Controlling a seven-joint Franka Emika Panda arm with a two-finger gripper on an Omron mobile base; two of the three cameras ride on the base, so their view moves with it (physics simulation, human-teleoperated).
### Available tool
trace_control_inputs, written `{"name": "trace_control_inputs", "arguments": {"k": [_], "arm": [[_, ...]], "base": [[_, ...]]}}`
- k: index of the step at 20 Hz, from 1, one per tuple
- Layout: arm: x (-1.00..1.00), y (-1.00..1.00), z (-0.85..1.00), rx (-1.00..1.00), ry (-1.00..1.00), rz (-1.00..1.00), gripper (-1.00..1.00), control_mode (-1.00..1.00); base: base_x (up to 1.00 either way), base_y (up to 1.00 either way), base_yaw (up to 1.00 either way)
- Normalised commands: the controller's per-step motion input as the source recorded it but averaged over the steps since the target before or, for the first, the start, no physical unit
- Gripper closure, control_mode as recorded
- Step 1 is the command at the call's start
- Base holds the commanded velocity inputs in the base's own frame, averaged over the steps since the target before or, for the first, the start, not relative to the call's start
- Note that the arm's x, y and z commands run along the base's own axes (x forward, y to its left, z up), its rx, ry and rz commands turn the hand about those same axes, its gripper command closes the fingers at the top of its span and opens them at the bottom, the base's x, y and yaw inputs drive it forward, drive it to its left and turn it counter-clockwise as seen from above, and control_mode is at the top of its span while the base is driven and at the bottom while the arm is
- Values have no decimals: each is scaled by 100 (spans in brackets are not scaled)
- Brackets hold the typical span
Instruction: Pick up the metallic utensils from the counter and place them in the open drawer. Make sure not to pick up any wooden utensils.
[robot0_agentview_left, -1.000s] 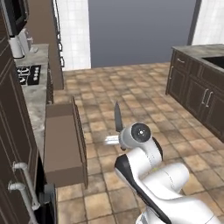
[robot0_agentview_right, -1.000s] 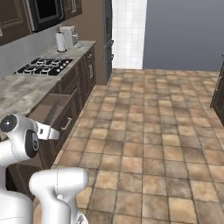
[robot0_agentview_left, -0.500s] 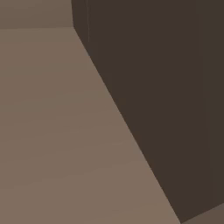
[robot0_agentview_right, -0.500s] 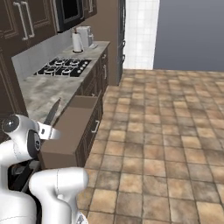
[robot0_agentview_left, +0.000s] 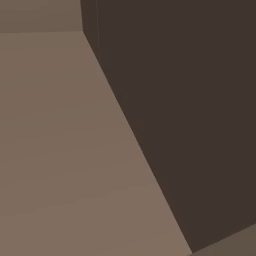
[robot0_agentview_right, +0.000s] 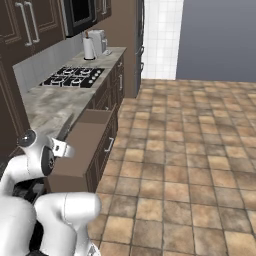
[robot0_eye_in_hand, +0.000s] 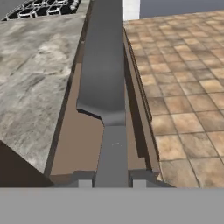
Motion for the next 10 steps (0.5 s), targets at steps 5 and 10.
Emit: {"name": "trace_control_inputs", "arguments": {"k": [5, 10], "arm": [[100, 44, -38, -1, 37, 1, 100, -100], [85, 65, -23, -16, 16, 0, 100, -100]], "base": [[0, 0, 0], [0, 0, 0]]}}
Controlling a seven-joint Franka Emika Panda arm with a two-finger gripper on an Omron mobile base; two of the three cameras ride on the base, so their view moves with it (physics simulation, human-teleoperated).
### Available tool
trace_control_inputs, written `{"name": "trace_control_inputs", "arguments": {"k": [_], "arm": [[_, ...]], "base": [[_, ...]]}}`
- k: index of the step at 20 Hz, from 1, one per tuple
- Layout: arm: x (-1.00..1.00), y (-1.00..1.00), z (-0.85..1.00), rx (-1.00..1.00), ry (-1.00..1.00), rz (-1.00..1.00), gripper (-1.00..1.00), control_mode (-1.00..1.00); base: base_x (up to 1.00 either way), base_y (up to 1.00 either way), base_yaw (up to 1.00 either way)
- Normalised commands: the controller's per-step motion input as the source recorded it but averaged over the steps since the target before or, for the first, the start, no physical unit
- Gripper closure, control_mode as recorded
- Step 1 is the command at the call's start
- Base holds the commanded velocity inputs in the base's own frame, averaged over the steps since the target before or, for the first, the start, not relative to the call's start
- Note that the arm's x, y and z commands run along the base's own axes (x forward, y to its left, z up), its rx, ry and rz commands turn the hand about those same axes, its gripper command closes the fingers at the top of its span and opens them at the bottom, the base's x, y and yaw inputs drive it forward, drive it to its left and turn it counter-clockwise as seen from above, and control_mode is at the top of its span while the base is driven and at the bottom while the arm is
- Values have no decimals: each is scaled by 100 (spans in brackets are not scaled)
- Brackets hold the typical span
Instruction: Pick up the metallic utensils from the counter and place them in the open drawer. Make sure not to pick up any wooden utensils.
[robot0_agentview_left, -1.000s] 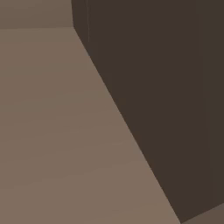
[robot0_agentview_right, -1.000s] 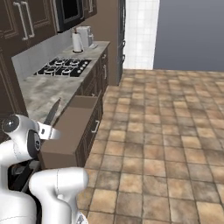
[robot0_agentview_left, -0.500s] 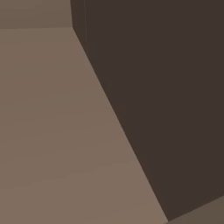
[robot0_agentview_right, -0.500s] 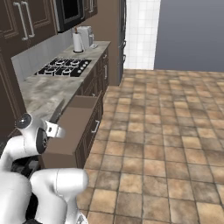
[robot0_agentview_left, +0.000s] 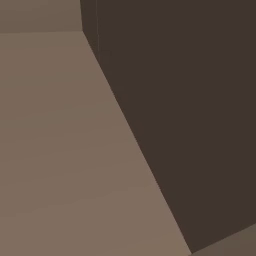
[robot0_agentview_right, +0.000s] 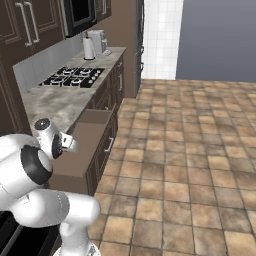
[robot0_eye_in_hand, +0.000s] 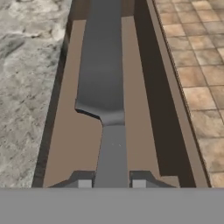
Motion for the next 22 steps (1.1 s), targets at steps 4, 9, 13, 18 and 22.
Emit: {"name": "trace_control_inputs", "arguments": {"k": [4, 9, 13, 18, 22], "arm": [[88, 21, -53, -11, 12, 0, 100, -100], [83, -21, -74, -6, 11, 0, 100, -100], [61, -37, -69, 0, 12, 0, 100, -100], [61, 0, -62, -6, 9, 0, 100, -100], [48, -34, -85, -12, 14, -4, 100, -100]], "base": [[0, 0, 0], [0, 0, 0], [0, 0, 0], [0, 0, 0], [0, 0, 0]]}}
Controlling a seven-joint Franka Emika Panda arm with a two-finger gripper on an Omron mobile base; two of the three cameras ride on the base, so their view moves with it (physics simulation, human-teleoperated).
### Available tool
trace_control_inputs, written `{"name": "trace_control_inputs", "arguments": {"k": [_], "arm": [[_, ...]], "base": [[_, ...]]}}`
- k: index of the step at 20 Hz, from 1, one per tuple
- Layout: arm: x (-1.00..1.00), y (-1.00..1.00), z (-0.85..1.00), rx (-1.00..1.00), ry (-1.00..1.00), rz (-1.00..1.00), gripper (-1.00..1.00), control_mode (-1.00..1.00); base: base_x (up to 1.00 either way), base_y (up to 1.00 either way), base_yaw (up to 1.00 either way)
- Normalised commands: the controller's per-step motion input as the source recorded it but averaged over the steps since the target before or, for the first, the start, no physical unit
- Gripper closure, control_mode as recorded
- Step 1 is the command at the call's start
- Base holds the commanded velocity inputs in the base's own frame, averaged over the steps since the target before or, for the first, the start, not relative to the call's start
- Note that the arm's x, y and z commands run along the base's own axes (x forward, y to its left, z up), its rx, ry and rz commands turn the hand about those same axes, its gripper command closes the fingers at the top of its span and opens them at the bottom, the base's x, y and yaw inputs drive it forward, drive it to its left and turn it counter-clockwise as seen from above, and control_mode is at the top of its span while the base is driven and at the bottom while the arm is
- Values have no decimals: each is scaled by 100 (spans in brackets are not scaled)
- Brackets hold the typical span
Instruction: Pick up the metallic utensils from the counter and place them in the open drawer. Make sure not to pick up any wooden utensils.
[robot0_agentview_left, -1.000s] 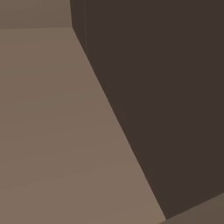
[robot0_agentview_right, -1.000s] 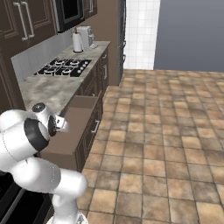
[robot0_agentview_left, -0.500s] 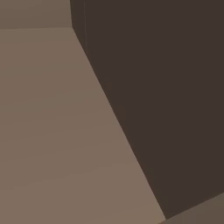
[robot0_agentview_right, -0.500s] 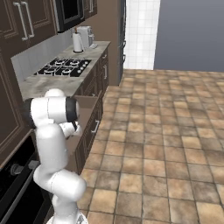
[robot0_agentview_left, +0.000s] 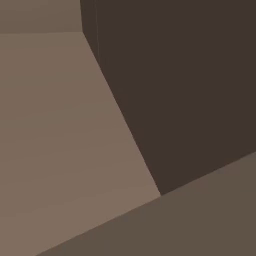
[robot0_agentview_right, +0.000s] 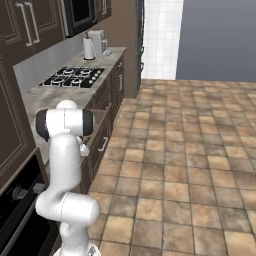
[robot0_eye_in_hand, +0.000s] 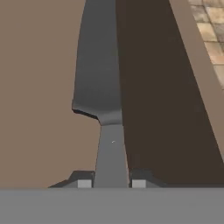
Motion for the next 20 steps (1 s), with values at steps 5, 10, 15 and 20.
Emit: {"name": "trace_control_inputs", "arguments": {"k": [5, 10, 15, 20], "arm": [[37, -95, -84, -9, 21, -9, 100, -100], [27, -100, -66, -4, 22, -8, 100, -100], [22, -100, -54, 0, 20, -7, 100, -100], [18, -100, -55, 0, 19, -4, 100, -100]], "base": [[0, 0, 0], [0, 0, 0], [0, 0, 0], [0, 0, 0]]}}
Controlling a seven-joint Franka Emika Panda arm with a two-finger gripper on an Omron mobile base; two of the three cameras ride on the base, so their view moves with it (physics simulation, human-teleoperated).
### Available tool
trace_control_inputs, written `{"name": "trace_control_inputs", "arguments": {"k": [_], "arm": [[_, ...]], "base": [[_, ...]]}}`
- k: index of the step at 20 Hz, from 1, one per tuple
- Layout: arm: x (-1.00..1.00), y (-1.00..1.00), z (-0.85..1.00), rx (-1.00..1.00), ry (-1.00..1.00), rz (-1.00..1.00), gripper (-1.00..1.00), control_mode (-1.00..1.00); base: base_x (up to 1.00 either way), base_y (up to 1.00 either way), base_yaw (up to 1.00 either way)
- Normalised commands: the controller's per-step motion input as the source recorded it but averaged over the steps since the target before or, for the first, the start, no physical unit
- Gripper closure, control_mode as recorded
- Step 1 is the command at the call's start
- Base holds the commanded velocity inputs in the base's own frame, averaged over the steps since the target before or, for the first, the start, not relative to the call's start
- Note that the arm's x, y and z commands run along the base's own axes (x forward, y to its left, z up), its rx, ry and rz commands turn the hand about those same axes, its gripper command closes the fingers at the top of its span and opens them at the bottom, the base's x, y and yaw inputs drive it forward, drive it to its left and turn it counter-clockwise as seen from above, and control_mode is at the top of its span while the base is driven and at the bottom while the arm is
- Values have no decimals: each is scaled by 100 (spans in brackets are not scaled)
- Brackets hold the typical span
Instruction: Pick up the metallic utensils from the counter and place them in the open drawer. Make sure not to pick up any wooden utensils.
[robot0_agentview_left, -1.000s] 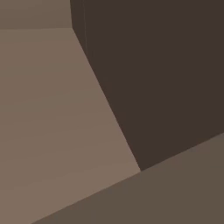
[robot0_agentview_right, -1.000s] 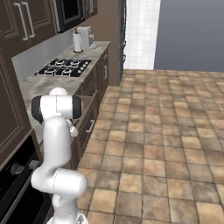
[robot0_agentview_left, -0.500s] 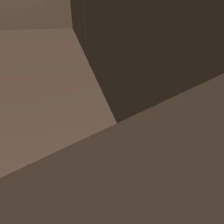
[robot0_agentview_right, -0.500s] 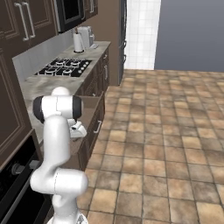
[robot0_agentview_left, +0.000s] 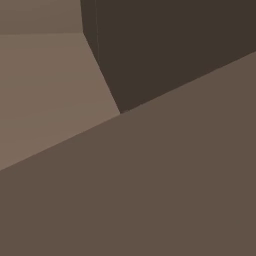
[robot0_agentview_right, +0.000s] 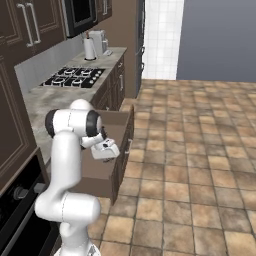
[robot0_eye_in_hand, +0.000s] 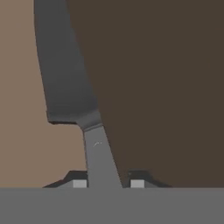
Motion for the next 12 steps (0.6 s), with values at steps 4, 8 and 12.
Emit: {"name": "trace_control_inputs", "arguments": {"k": [4, 8, 12], "arm": [[3, -100, -19, 3, 8, -1, 100, -100], [-1, 25, 78, 8, -23, 0, 100, -100], [0, 96, 100, 2, -39, 0, 100, -100]], "base": [[0, 0, 0], [0, 0, 0], [0, 0, 0]]}}
